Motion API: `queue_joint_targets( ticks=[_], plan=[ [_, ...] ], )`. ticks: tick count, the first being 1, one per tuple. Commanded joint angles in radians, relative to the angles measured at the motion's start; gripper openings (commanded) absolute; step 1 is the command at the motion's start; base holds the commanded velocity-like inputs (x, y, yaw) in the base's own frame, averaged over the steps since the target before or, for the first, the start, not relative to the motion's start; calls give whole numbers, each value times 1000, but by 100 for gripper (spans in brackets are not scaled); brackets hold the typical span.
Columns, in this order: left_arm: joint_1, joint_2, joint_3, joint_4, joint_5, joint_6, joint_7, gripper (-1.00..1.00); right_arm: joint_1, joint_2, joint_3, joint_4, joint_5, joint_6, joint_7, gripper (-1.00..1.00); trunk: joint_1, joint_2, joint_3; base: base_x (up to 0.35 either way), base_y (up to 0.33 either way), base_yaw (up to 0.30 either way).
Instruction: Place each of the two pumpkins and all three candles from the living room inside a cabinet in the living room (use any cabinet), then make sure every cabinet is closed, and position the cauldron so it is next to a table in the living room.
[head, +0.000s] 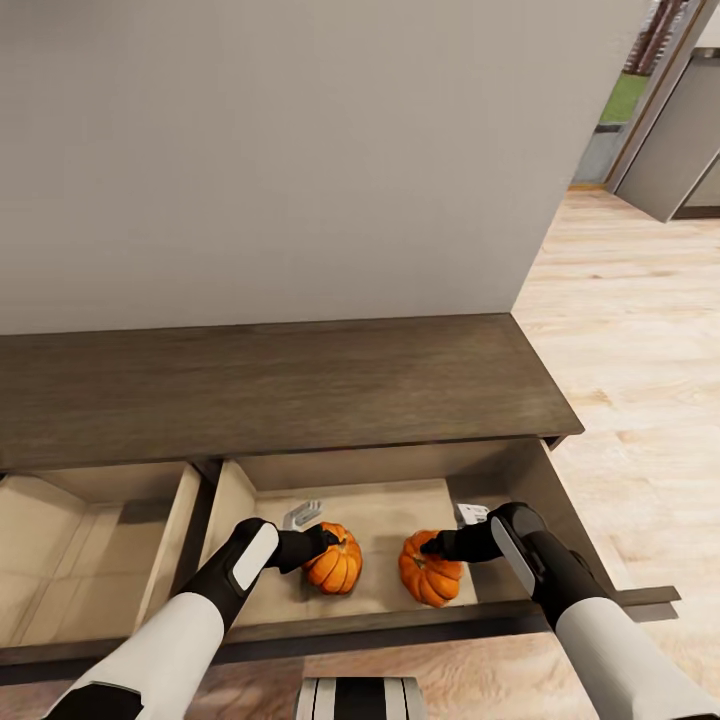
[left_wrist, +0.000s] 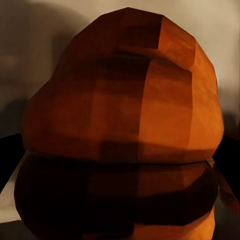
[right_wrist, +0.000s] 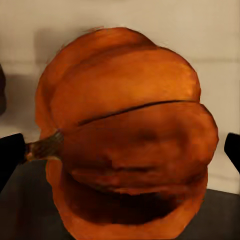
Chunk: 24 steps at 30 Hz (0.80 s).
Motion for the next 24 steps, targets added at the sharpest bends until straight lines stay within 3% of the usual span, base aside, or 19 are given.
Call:
queue_joint_targets(
  ticks=[1,6,7,19,24],
  plan=[
    [1,1,-1,44,-7,3,6,-100,0,-1,3,-1,-3,3,0,100,0,0,-1,0,0,0],
    [2,1,-1,44,-6,2,5,-100,0,-1,3,-1,-3,3,0,100,0,0,-1,0,0,0],
    [2,1,-1,44,-7,1,5,100,0,-1,3,-1,-4,3,0,100,0,0,-1,0,0,0],
    [3,3,1,34,-6,-9,3,100,0,-1,3,-1,-4,3,0,100,0,0,-1,0,0,0],
    [27,12,0,-73,-9,13,17,100,0,-1,3,-1,-4,3,0,100,0,0,-1,0,0,0]
  ],
)
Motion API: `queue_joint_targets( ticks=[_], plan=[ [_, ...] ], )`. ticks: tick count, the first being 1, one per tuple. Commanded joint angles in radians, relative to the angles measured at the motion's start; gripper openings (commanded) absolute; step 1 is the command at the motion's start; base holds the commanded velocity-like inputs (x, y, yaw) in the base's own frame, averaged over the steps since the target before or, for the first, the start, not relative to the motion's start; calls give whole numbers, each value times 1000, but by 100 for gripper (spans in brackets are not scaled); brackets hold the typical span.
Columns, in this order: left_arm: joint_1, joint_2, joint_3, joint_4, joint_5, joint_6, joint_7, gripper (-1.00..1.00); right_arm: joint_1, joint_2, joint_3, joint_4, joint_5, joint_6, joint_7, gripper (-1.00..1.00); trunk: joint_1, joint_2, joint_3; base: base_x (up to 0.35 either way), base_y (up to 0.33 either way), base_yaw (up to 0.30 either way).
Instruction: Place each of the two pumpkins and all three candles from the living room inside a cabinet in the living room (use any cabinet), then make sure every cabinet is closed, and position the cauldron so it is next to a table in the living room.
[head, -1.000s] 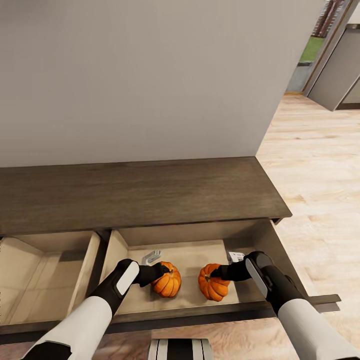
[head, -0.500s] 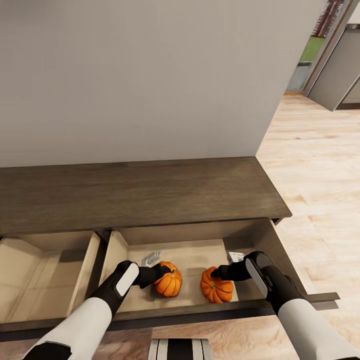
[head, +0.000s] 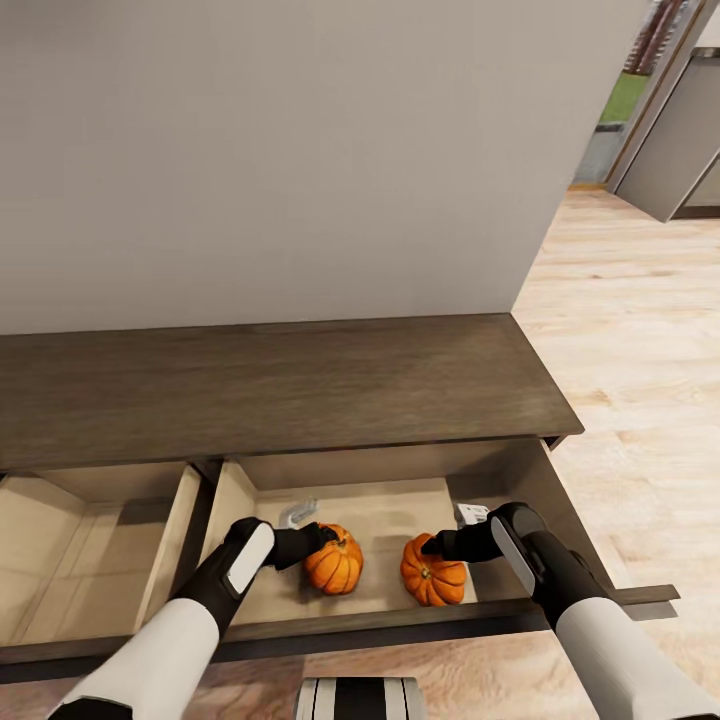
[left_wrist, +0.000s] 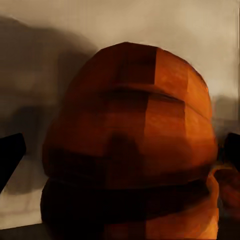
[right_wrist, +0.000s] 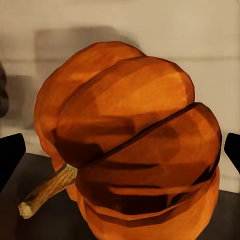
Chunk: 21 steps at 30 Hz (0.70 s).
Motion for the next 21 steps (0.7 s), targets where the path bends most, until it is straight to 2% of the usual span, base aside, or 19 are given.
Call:
queue_joint_targets(
  ticks=[1,2,4,15,21],
  plan=[
    [6,2,-3,-18,9,8,18,100,0,-1,3,-1,-3,3,0,100,0,0,-1,0,0,0],
    [12,4,-3,-38,12,15,62,100,0,-1,3,-2,-3,2,1,100,0,0,-1,0,0,0],
    [13,4,-4,-43,13,16,78,100,0,-1,3,-1,-3,3,1,100,0,0,-1,0,0,0],
    [15,4,-5,-60,12,19,110,100,0,-3,3,-4,-4,2,1,100,0,0,-1,0,0,0],
    [50,4,-6,-179,12,52,153,100,0,-10,0,-24,-5,-9,-1,100,0,0,-1,0,0,0]
  ],
)
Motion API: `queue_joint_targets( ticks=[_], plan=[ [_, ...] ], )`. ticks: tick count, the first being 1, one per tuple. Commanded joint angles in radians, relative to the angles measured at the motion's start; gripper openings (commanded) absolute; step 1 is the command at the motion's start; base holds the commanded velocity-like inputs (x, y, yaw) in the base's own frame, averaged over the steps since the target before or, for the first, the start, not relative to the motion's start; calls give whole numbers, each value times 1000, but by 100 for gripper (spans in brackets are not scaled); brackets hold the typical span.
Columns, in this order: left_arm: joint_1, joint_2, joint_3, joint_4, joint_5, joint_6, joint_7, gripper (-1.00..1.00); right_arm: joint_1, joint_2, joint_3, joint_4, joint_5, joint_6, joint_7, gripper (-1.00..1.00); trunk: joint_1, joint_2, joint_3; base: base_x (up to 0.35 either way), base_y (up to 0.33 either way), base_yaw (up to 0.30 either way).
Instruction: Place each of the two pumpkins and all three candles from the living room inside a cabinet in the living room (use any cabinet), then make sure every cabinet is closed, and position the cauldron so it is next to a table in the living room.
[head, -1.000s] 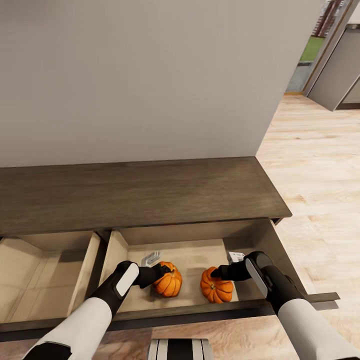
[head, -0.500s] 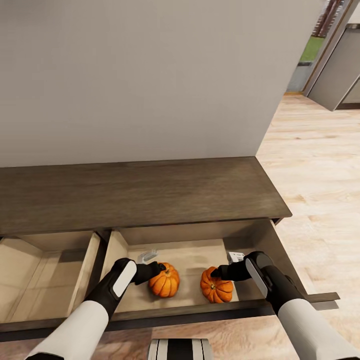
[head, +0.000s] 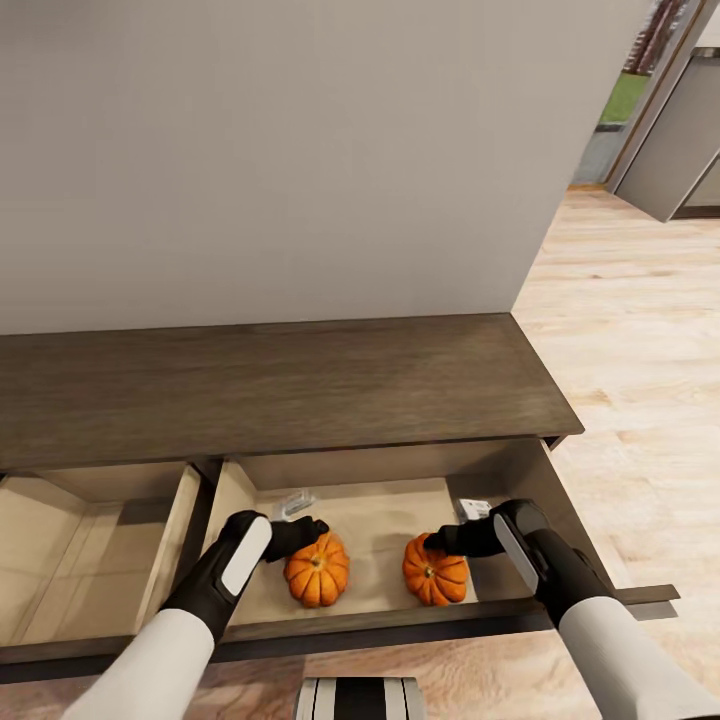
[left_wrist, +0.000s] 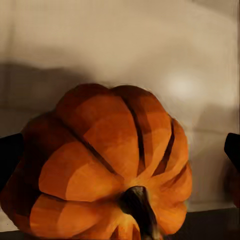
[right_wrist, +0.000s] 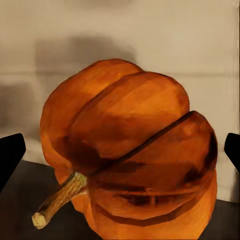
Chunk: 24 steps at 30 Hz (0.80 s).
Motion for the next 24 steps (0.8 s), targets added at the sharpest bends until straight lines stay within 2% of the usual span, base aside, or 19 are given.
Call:
queue_joint_targets(
  ticks=[1,5,9,12,14,18,20,24],
  plan=[
    [6,0,-2,-14,10,5,12,100,0,-2,2,-6,-3,-5,-1,100,0,0,-1,0,0,0],
    [26,0,-2,-57,10,12,19,100,0,-8,-5,-31,-3,-54,-10,100,0,0,-1,0,0,0],
    [30,1,-2,-66,12,13,16,100,2,-10,-9,-60,-4,-110,-62,100,0,0,-1,0,0,0],
    [38,2,-2,-74,11,11,13,100,9,-12,-10,-110,-4,-129,-77,100,0,0,-1,0,0,0],
    [52,3,-2,-109,11,12,11,100,15,-16,-10,-159,-4,-134,-83,100,0,0,-1,0,0,0],
    [113,11,-1,-269,13,45,8,100,40,-39,-7,-244,-5,-114,-82,100,0,0,-1,0,0,0],
    [125,15,-1,-307,14,61,6,100,53,-43,-7,-274,-5,-98,-82,100,0,0,-1,0,0,0],
    [148,24,1,-378,20,92,5,100,80,-57,-8,-364,-6,-18,-82,100,0,0,-1,0,0,0]
  ],
)
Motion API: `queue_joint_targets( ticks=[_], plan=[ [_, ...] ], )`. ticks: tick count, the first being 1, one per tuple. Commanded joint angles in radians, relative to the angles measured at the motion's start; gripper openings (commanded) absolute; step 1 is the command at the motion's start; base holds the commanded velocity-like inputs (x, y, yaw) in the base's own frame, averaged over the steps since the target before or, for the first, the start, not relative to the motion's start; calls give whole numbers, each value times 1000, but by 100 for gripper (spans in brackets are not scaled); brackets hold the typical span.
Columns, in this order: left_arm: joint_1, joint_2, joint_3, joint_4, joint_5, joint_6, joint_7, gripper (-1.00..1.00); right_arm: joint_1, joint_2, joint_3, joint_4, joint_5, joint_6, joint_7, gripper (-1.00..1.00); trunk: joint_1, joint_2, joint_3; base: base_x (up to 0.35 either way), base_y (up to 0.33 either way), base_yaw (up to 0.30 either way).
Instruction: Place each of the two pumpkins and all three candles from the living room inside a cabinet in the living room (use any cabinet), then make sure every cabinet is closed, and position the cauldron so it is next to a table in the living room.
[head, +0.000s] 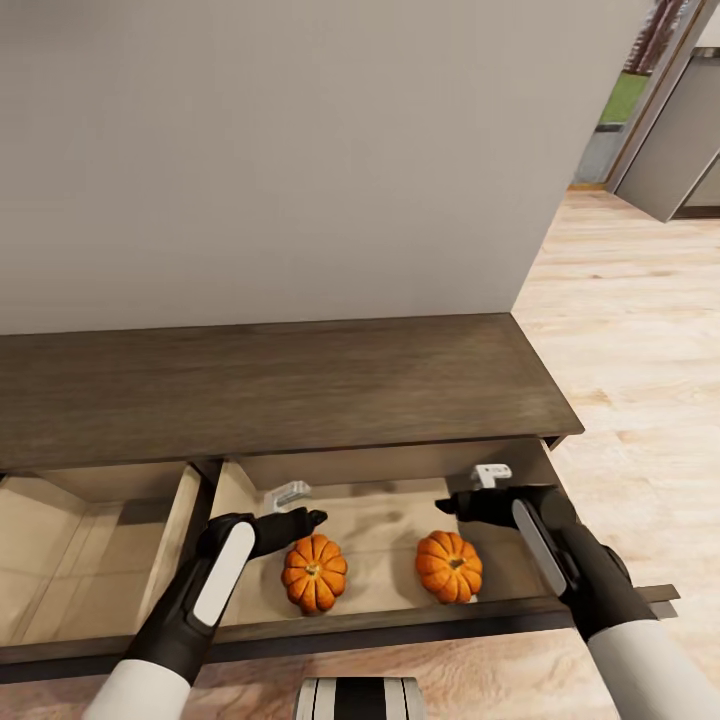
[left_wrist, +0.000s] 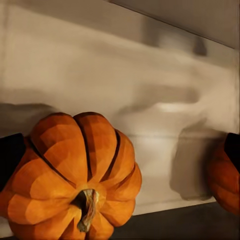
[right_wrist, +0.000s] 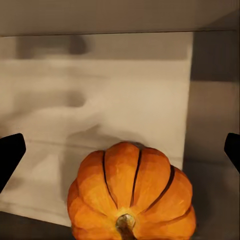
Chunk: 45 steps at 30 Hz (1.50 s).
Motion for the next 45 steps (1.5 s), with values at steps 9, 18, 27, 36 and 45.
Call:
queue_joint_targets(
  ticks=[9,18,27,36,45],
  plan=[
    [6,1,-1,-23,14,11,10,100,39,-35,-2,-143,-1,145,3,100,-4,2,30,0,0,0],
    [20,-1,0,-67,17,26,9,100,105,-68,-11,-311,-7,156,3,100,-8,4,65,0,0,0],
    [97,-1,0,-157,17,33,9,100,174,-71,-106,-443,-11,156,6,100,-12,6,100,0,0,0],
    [115,-2,-1,-162,18,25,6,100,178,-72,-114,-449,-11,156,64,100,-16,8,135,0,0,0],
    [116,-5,-1,-163,18,24,3,100,179,-71,-153,-450,-10,156,98,100,-20,10,169,0,0,0]
  ],
)
